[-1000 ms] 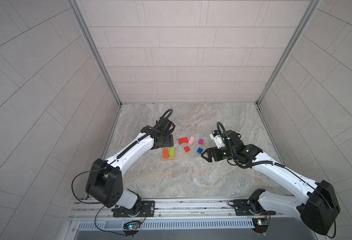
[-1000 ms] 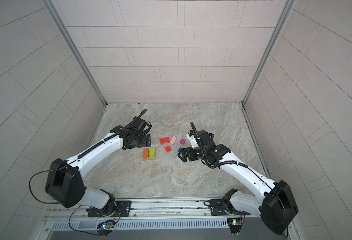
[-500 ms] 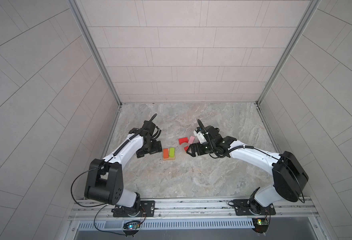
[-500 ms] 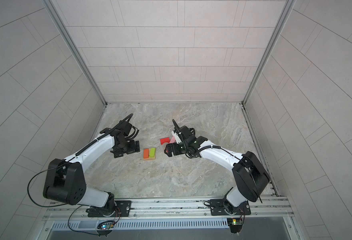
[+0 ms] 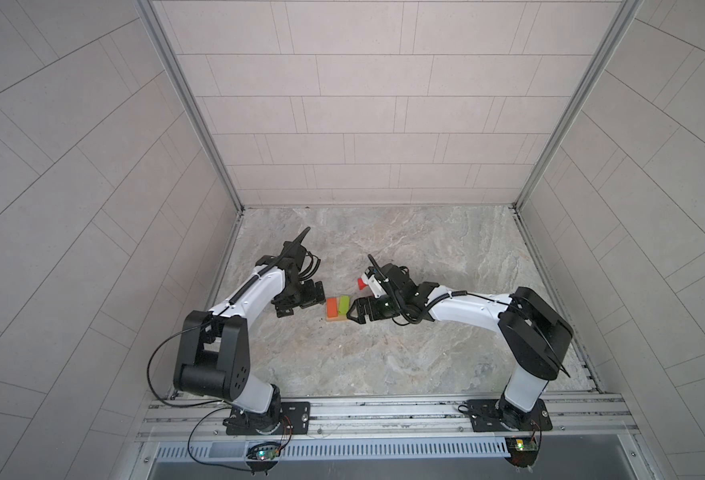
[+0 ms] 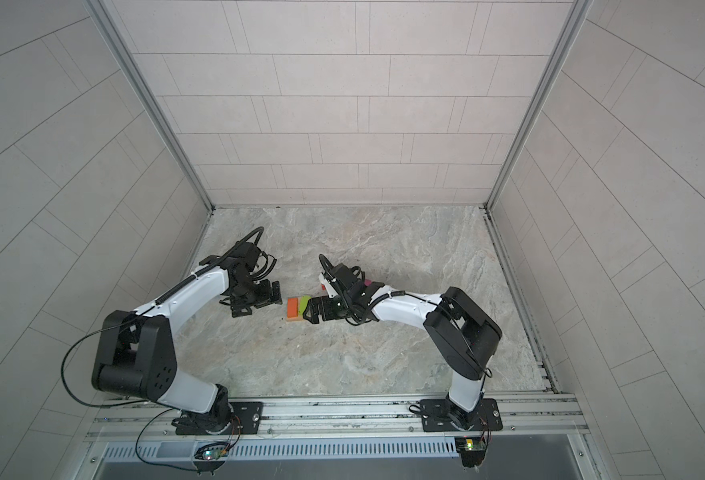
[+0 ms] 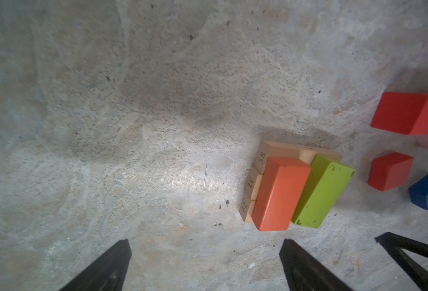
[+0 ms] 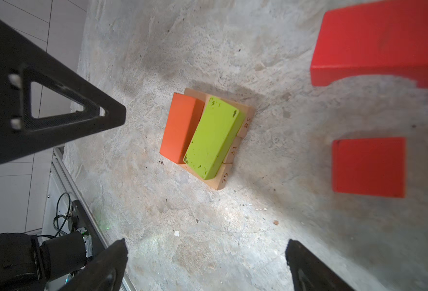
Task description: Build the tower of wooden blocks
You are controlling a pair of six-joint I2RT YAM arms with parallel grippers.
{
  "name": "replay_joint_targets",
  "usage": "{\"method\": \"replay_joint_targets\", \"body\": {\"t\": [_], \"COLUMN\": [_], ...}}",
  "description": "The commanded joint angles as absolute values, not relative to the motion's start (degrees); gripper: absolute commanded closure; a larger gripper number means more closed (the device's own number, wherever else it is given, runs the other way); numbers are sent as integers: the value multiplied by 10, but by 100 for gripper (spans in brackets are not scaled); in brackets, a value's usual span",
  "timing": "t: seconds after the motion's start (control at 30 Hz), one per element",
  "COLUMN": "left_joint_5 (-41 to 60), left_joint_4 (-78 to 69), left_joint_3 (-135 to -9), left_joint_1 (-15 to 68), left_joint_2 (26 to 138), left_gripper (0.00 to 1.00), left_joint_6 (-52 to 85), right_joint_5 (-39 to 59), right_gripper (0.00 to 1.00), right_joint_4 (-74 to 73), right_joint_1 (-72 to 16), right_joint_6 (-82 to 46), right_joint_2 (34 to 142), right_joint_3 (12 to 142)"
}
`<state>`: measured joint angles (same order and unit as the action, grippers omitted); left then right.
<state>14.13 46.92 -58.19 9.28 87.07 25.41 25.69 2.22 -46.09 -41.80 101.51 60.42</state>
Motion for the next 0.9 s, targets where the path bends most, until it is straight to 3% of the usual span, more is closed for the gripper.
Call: {"method": "replay_joint_targets", "body": {"t": [0.0,0.43,0.87], "left_joint_5": [159,116,107], "left_joint_4": [462,413,350], "left_joint_3": [-570,-525,-493], "left_joint_1": [89,90,96], "left_joint_2": [876,881,863], "left_gripper": [1,2,2], "left_joint_6": [253,306,310], "right_joint_5": [279,339,390], "right_gripper": [2,11,11], "right_joint_4": [-37,-58,-120], "right_joint_1": [-457,-419,-401], "right_joint_6": [-455,-452,-494], "right_joint_2": [1030,1062,1093], "right_joint_3": [593,616,631]}}
